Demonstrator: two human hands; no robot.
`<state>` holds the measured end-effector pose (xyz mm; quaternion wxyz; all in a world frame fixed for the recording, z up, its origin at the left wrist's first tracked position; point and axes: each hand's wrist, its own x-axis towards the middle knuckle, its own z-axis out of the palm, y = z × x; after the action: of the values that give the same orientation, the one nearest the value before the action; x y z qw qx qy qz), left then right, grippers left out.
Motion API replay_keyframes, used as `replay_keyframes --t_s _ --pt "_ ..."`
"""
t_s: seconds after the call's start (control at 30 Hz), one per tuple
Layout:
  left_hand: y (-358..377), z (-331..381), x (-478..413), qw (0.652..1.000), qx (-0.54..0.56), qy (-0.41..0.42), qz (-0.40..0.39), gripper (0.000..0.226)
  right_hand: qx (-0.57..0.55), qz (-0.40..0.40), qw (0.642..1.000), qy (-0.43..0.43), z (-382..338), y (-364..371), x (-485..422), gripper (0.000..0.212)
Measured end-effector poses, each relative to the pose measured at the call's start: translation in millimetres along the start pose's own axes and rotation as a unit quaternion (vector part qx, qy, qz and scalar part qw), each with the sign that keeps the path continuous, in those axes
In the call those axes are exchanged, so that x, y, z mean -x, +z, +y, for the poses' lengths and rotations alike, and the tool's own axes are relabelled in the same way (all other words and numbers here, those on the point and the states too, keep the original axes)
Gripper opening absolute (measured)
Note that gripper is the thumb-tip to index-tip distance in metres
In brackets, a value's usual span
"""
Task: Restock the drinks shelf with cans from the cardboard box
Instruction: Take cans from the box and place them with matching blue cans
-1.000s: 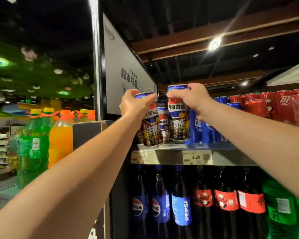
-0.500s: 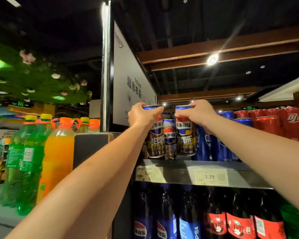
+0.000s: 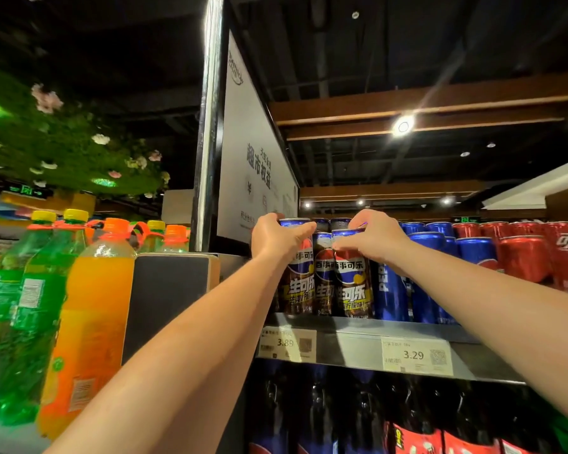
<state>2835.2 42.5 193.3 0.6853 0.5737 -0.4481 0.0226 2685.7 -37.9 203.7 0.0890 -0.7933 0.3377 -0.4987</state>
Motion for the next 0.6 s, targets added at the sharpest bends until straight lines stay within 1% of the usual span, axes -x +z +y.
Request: replay_keyframes --t_s 0.07,0.17,0.23,0.3,0.33,0.43,0.6 --pt "2 -7 -1 1.000 0.016 -0.008 -0.017 0.059 0.006 0.001 1.000 0.000 2 2 -4 0.050" --pt "3 -14 0 0.999 0.027 -0.010 -0.031 0.062 -0.014 -0.010 1.000 0.006 5 0 -9 0.060" --pt "3 -15 0 0.999 0.035 -0.010 -0.035 0.058 0.025 -0.017 1.000 0.002 5 -3 -12 0.068" --pt "3 -15 1 0.999 0.037 -0.005 -0.036 0.051 0.093 -0.032 0.995 0.002 1 -8 -14 0.076" --pt "4 -15 1 0.999 0.036 -0.002 -0.036 0.048 0.127 -0.047 0.991 0.002 -2 -10 -14 0.074" --pt "5 -17 0 0.999 0.026 0.008 -0.031 0.042 0.204 -0.107 0.973 -0.008 -12 -16 -15 0.057" --pt "5 -20 -2 0.999 0.009 0.031 -0.037 0.043 0.200 -0.176 0.964 0.015 -17 -28 -23 0.047"
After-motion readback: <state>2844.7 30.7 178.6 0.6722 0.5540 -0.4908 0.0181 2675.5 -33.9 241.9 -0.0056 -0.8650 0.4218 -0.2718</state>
